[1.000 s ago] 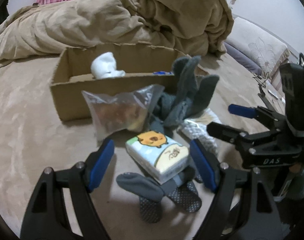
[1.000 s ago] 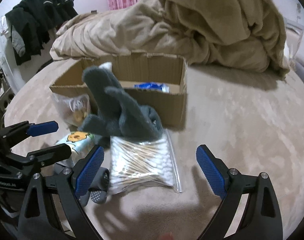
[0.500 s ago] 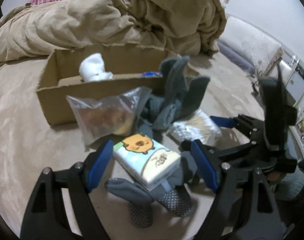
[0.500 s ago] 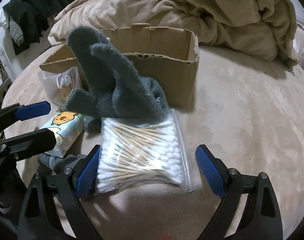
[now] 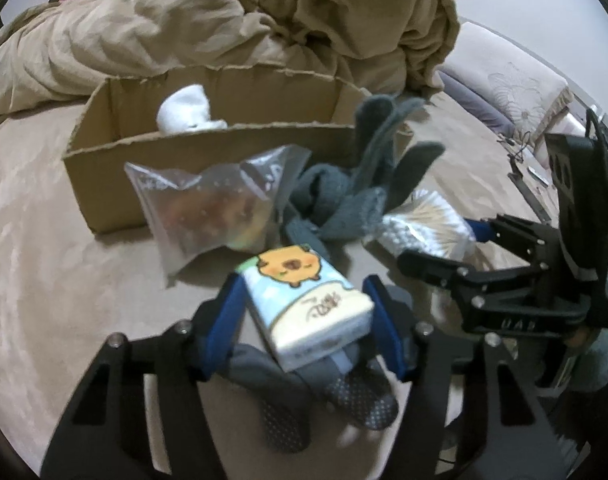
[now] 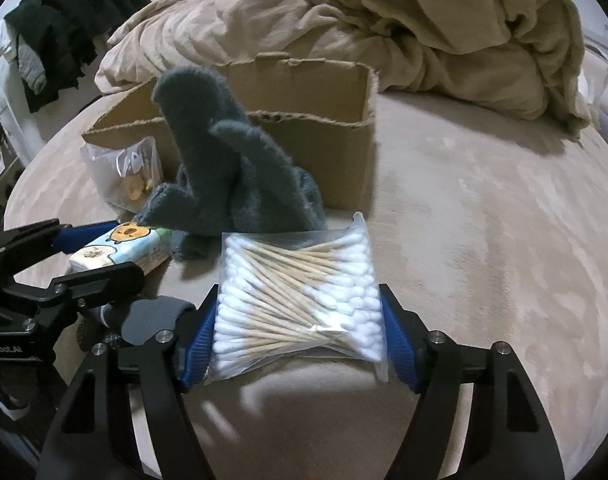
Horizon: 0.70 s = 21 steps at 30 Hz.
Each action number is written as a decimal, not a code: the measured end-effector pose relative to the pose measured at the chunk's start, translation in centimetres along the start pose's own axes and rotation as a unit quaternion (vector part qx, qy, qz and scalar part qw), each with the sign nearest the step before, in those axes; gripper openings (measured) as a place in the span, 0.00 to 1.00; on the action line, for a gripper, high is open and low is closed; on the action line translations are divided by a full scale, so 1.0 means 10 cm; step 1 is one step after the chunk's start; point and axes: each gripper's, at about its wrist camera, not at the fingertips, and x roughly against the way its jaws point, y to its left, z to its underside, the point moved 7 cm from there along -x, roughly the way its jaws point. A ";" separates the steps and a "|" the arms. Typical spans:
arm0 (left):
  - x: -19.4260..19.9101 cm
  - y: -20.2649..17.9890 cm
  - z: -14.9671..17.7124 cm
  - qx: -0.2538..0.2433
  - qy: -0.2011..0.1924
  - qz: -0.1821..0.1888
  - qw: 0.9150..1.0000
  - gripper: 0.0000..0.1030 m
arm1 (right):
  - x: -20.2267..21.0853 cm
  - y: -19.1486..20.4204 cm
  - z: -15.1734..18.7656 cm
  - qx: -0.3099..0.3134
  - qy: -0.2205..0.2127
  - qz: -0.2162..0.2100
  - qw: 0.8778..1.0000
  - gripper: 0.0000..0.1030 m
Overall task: Organize objects
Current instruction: 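Lower the tissue pack and cotton swab bag into the box and open both grippers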
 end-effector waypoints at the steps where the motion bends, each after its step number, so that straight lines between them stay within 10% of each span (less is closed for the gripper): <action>1: 0.03 -0.01 -0.01 -0.001 -0.002 0.001 1.000 0.57 | 0.04 -0.01 -0.01 -0.002 -0.004 0.001 1.000 0.73; 21: 0.91 -0.18 -0.33 -0.026 -0.111 0.012 0.993 0.52 | 0.79 -0.16 -0.52 -0.048 -0.114 0.001 0.992 0.73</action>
